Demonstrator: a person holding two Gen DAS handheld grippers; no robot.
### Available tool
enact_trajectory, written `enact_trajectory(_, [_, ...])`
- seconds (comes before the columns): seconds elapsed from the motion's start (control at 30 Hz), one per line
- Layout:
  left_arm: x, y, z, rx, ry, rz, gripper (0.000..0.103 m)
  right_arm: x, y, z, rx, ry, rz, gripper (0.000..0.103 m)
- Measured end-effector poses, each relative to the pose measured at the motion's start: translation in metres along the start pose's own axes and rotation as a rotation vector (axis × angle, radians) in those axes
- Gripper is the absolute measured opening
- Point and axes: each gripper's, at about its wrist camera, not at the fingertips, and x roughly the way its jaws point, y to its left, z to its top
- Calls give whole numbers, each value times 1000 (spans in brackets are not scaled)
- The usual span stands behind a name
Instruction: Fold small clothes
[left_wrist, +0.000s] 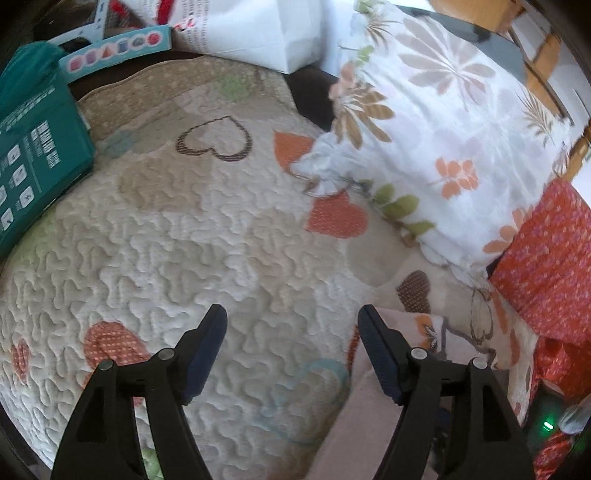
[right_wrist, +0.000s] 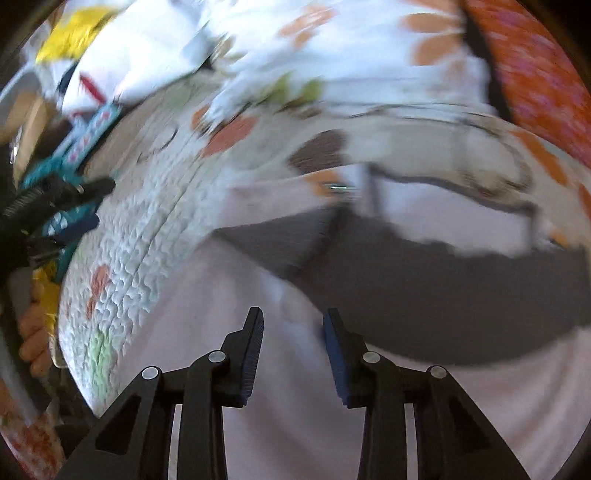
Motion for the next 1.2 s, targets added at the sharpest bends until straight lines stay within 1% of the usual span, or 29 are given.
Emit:
enact_trajectory(0.07, [-3,8,2,-8,-8,2,72,29,15,19,-27,28,-41,37])
enact_trajectory(0.13, [-6,12,4,-6,-19,10,72,51,25,40,-42,30,-101,39])
enact_trajectory(0.2, [-9,16,5,3,-31,27,72,69,31,65,-37,13,-148,39])
enact_trajectory(0.3, [-9,20,6,7,-31,37,72,83,33,92,-2,12,-187,39])
enact_trajectory(0.37, [-8,22,6,5,-25,32,72,78,35,101,25,0,-188,39])
enact_trajectory(0.4, [-8,21,6,7,-23,29,72,69,34,103,48,-19,-167,39])
enact_trajectory(0.5, [-10,16,3,27,-22,20,72,37,31,94,78,-58,-139,40])
enact_trajectory(0.6, [-14,7,-5,58,-20,6,72,-4,16,67,87,-80,-172,42])
enact_trajectory(0.67, [-17,0,-13,97,-12,0,72,-28,3,47,102,-84,-209,45])
enact_trajectory(0.77, [-23,-12,-28,157,4,-6,72,-71,-33,5,151,-81,-287,46])
enact_trajectory(0.8, [-26,-15,-33,172,10,-13,72,-92,-51,-15,182,-83,-335,46])
enact_trajectory(0.87, [-36,-23,-45,204,18,-42,72,-127,-82,-47,240,-93,-408,47])
enact_trajectory(0.9, [-41,-27,-49,216,20,-57,72,-150,-102,-69,291,-107,-443,49])
enact_trajectory(0.93, [-48,-31,-55,228,20,-77,72,-165,-117,-85,336,-120,-458,52])
enact_trajectory(0.97, [-57,-35,-63,237,17,-101,72,-184,-135,-108,403,-139,-465,54])
enact_trajectory(1.03, [-70,-40,-76,244,15,-130,73,-207,-162,-140,503,-167,-450,55])
enact_trajectory(1.1, [-81,-44,-91,251,7,-135,76,-222,-186,-176,597,-184,-417,55])
enact_trajectory(1.2, [-84,-46,-115,229,13,-126,79,-224,-207,-210,670,-192,-371,55])
